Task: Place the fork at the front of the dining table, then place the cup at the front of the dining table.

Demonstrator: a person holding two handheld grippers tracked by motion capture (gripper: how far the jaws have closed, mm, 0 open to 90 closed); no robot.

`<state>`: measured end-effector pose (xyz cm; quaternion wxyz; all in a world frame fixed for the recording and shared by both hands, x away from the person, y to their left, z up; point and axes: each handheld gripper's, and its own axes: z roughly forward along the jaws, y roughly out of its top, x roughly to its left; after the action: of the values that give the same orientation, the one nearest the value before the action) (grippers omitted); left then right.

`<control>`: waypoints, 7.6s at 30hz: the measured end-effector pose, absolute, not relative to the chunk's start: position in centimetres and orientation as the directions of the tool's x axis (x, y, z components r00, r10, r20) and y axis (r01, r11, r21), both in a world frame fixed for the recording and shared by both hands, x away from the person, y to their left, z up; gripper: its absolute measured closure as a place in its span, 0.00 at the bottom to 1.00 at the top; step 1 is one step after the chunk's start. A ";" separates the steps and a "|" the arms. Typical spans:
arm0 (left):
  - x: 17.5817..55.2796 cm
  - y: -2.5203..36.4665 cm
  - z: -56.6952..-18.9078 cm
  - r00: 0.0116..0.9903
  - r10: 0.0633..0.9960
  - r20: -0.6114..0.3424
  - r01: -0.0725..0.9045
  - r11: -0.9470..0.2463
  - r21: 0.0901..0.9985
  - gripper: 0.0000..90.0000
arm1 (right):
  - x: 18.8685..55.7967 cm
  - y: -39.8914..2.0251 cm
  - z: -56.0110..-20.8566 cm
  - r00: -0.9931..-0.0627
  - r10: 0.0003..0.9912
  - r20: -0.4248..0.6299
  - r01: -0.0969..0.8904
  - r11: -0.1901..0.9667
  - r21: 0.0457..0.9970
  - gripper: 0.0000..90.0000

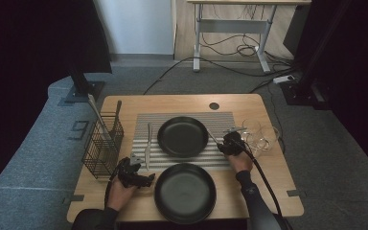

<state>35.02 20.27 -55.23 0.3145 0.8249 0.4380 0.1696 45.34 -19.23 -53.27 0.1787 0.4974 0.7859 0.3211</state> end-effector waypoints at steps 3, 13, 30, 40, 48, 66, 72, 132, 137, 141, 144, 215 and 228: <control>35.0 20.3 -55.2 0.559 0.829 0.004 0.616 -0.419 0.667 0.00 | 45.0 -19.5 -53.2 -0.447 0.893 0.044 0.665 0.299 0.684 0.74; 35.0 20.3 -55.2 0.559 0.829 0.004 0.616 -0.419 0.667 0.00 | 44.5 -19.6 -53.8 -0.469 0.881 0.054 0.671 0.317 0.670 0.81; 35.0 20.2 -55.2 0.559 0.829 0.005 0.615 -0.419 0.668 0.00 | 46.1 -18.0 -53.0 -0.458 0.887 0.056 0.658 0.296 0.693 0.55; 35.1 20.2 -55.2 0.560 0.829 0.005 0.615 -0.419 0.668 0.00 | 48.7 -16.9 -53.5 -0.396 0.918 0.009 0.684 0.288 0.670 0.42; 35.1 20.2 -55.2 0.560 0.829 0.005 0.614 -0.419 0.669 0.00 | 49.5 -16.8 -53.8 -0.372 0.928 -0.031 0.688 0.298 0.662 0.42; 35.1 20.2 -55.2 0.560 0.829 0.005 0.614 -0.419 0.669 0.00 | 50.0 -17.9 -53.7 -0.322 0.945 -0.059 0.699 0.279 0.658 0.43; 35.1 20.2 -55.2 0.560 0.829 0.004 0.615 -0.418 0.669 0.00 | 50.1 -18.0 -53.7 -0.321 0.945 -0.057 0.700 0.278 0.658 0.43; 34.8 20.8 -55.2 0.600 0.800 0.004 0.595 -0.450 0.666 0.00 | 41.8 -18.2 -48.0 -0.528 0.847 -0.052 0.564 0.396 0.724 0.03; 34.8 20.8 -55.2 0.600 0.800 0.004 0.595 -0.450 0.666 0.00 | 41.0 -18.7 -47.9 -0.530 0.847 -0.047 0.561 0.391 0.730 0.04; 34.8 20.8 -55.2 0.599 0.800 0.003 0.596 -0.449 0.666 0.00 | 40.4 -19.2 -47.9 -0.531 0.846 -0.046 0.557 0.390 0.733 0.04; 34.8 20.8 -55.2 0.598 0.802 0.002 0.596 -0.446 0.667 0.00 | 39.9 -19.6 -47.8 -0.534 0.844 -0.047 0.553 0.390 0.736 0.04; 34.8 20.7 -55.2 0.593 0.806 0.003 0.599 -0.444 0.666 0.00 | 33.1 -27.8 -55.8 -0.419 0.908 -0.002 0.631 0.293 0.718 0.00; 34.8 20.6 -55.2 0.592 0.806 0.003 0.601 -0.444 0.665 0.00 | 33.7 -28.3 -54.8 -0.397 0.918 0.011 0.635 0.266 0.725 0.00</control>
<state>34.83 20.64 -55.22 0.3167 0.8340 0.4218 0.1622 33.69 -28.33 -54.76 0.2122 0.5063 0.7669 0.3324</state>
